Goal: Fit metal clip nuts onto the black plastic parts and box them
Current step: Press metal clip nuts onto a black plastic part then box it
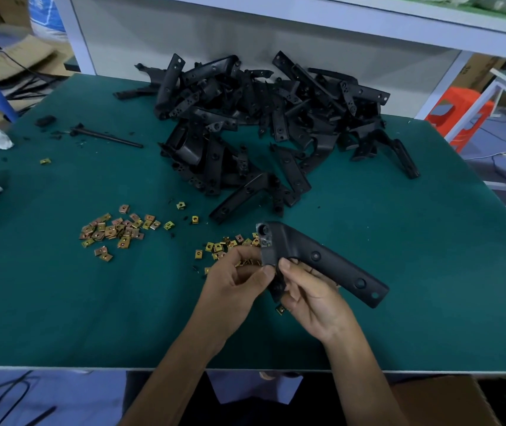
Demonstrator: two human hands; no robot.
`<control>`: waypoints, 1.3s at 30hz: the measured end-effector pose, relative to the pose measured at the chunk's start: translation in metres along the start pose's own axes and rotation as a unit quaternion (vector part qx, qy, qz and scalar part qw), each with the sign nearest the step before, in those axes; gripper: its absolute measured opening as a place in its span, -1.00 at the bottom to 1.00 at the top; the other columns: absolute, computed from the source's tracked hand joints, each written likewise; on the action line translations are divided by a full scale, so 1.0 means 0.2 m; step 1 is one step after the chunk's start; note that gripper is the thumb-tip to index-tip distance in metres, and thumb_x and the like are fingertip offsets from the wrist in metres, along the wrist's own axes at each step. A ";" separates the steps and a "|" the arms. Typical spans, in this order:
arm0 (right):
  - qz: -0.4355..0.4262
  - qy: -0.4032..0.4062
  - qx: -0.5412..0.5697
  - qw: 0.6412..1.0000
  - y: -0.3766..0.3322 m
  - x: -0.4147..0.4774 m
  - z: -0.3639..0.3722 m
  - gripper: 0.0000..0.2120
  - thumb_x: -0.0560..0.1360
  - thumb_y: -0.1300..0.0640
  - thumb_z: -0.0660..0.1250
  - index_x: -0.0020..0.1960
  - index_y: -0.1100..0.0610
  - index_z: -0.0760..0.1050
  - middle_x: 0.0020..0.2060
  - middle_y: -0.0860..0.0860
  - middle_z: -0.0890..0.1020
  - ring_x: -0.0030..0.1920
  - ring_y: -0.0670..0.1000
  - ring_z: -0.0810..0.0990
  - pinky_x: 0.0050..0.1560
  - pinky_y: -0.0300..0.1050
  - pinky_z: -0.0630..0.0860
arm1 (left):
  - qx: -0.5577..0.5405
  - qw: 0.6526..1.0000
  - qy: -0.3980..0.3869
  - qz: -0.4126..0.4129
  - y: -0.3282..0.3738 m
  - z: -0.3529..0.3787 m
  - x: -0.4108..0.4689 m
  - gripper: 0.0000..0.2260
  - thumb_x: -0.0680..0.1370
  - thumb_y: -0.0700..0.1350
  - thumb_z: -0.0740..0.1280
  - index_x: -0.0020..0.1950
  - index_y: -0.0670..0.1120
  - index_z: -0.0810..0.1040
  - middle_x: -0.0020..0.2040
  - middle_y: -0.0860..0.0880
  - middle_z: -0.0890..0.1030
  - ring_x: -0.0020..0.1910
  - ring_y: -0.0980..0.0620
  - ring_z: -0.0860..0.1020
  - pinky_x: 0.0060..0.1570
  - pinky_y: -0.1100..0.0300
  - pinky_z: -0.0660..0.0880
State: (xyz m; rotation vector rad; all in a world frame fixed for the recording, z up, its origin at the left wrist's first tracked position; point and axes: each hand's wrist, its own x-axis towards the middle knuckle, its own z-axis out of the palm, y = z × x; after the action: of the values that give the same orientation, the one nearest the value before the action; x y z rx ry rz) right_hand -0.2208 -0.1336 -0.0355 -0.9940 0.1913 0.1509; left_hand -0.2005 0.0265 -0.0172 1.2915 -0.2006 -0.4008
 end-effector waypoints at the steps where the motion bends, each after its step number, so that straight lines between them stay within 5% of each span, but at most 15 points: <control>1: -0.001 0.002 -0.001 1.000 0.00 0.00 0.00 -0.59 0.16 -0.06 0.74 -0.11 0.10 0.69 -0.34 -0.01 0.50 -0.39 -0.16 0.48 -0.52 -0.32 0.36 | 0.018 1.000 -0.006 0.002 0.01 0.00 0.00 -0.89 0.60 -0.22 0.38 0.11 -0.07 0.58 -0.13 -0.13 0.73 -0.18 0.00 0.64 -0.14 0.23 0.55; 4: 0.000 -0.015 0.022 1.000 -0.01 0.00 0.00 -0.65 0.21 -0.05 0.71 -0.11 0.07 0.72 -0.27 -0.03 0.57 -0.36 -0.16 0.49 -0.49 -0.36 0.38 | 0.082 0.996 -0.037 0.028 0.05 -0.01 0.02 -0.91 0.63 -0.12 0.34 0.01 0.06 0.60 -0.18 0.03 0.72 -0.24 0.14 0.58 -0.23 0.29 0.49; 7: -0.003 -0.006 0.074 0.997 -0.03 0.01 0.00 -0.66 0.15 0.02 0.75 -0.19 0.08 0.69 -0.42 -0.10 0.52 -0.43 -0.18 0.49 -0.52 -0.39 0.37 | 0.248 0.965 -0.002 0.083 0.06 -0.06 0.11 -0.82 0.67 0.01 0.25 -0.05 0.06 0.60 -0.27 0.10 0.60 -0.25 0.27 0.50 -0.16 0.34 0.43; 10: -0.021 0.028 0.147 0.989 -0.05 0.00 -0.03 -0.58 0.06 0.14 0.78 -0.26 0.13 0.59 -0.46 -0.05 0.46 -0.50 -0.17 0.45 -0.58 -0.41 0.34 | 0.522 0.836 0.088 0.145 0.07 -0.12 0.24 -0.81 0.66 -0.06 0.26 0.20 -0.01 0.63 0.05 0.08 0.63 0.12 0.14 0.49 0.13 0.33 0.32; 12: -0.028 0.027 0.163 0.986 -0.06 0.00 -0.03 -0.61 0.07 0.16 0.78 -0.27 0.14 0.62 -0.46 -0.04 0.48 -0.51 -0.17 0.45 -0.59 -0.42 0.35 | 0.636 0.762 0.093 0.083 0.05 -0.16 0.30 -0.74 0.66 0.02 0.25 0.29 0.01 0.58 0.24 -0.04 0.53 0.25 -0.09 0.36 0.24 0.12 0.29; 13: -0.029 0.022 0.164 0.986 -0.06 0.00 -0.03 -0.63 0.08 0.16 0.78 -0.27 0.14 0.64 -0.45 -0.04 0.50 -0.51 -0.17 0.46 -0.59 -0.42 0.35 | 0.652 0.751 0.087 0.055 0.04 -0.17 0.32 -0.74 0.65 0.04 0.25 0.28 0.03 0.58 0.26 -0.06 0.50 0.25 -0.12 0.33 0.24 0.08 0.29; 24: -0.023 0.011 0.173 0.985 -0.07 -0.01 0.00 -0.68 0.13 0.13 0.75 -0.22 0.13 0.70 -0.38 -0.05 0.59 -0.48 -0.17 0.48 -0.59 -0.39 0.36 | 0.611 0.789 0.066 0.017 0.04 -0.14 0.38 -0.81 0.62 0.03 0.30 0.16 0.01 0.61 0.18 -0.09 0.50 0.23 -0.16 0.33 0.20 0.10 0.29; 28: -0.010 0.028 0.201 0.979 -0.07 -0.01 0.00 -0.90 0.38 0.21 0.54 -0.12 0.17 0.70 -0.30 0.00 0.61 -0.46 -0.16 0.46 -0.60 -0.38 0.35 | 0.581 0.811 0.061 0.030 0.07 -0.13 0.37 -0.89 0.62 -0.04 0.33 0.09 -0.03 0.58 0.07 -0.05 0.53 0.13 -0.09 0.34 0.04 0.17 0.22; 32: -0.003 0.043 0.212 0.976 -0.07 -0.01 0.00 -0.85 0.46 0.21 0.33 -0.13 0.19 0.68 -0.29 0.02 0.61 -0.47 -0.16 0.45 -0.62 -0.39 0.34 | 0.476 0.873 0.083 0.065 0.11 -0.11 0.30 -0.89 0.64 -0.03 0.31 0.14 0.01 0.51 -0.07 0.15 0.55 0.00 0.06 0.50 -0.10 0.22 0.36; 35: -0.001 0.046 0.214 0.976 -0.07 -0.01 0.00 -0.87 0.43 0.20 0.36 -0.05 0.21 0.61 -0.28 0.03 0.59 -0.46 -0.16 0.45 -0.62 -0.39 0.33 | 0.346 0.936 0.061 0.025 0.13 -0.09 0.25 -0.93 0.63 0.04 0.31 0.08 0.17 0.57 -0.07 0.24 0.63 -0.03 0.28 0.57 -0.16 0.44 0.41; 39: -0.001 0.030 0.202 0.979 -0.06 -0.01 -0.01 -0.77 0.36 0.19 0.55 -0.03 0.22 0.63 -0.27 0.04 0.64 -0.45 -0.15 0.52 -0.62 -0.39 0.34 | 0.126 0.990 0.065 0.008 0.13 -0.04 0.20 -0.88 0.59 -0.12 0.40 -0.03 0.09 0.70 -0.19 0.18 0.67 -0.21 0.28 0.58 -0.18 0.42 0.50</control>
State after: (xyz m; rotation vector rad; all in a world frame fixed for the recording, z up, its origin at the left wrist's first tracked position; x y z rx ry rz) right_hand -0.2204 -0.1416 -0.0249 -0.5938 0.2640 0.0745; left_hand -0.1557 0.0226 0.0034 1.5591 -0.1546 -0.2810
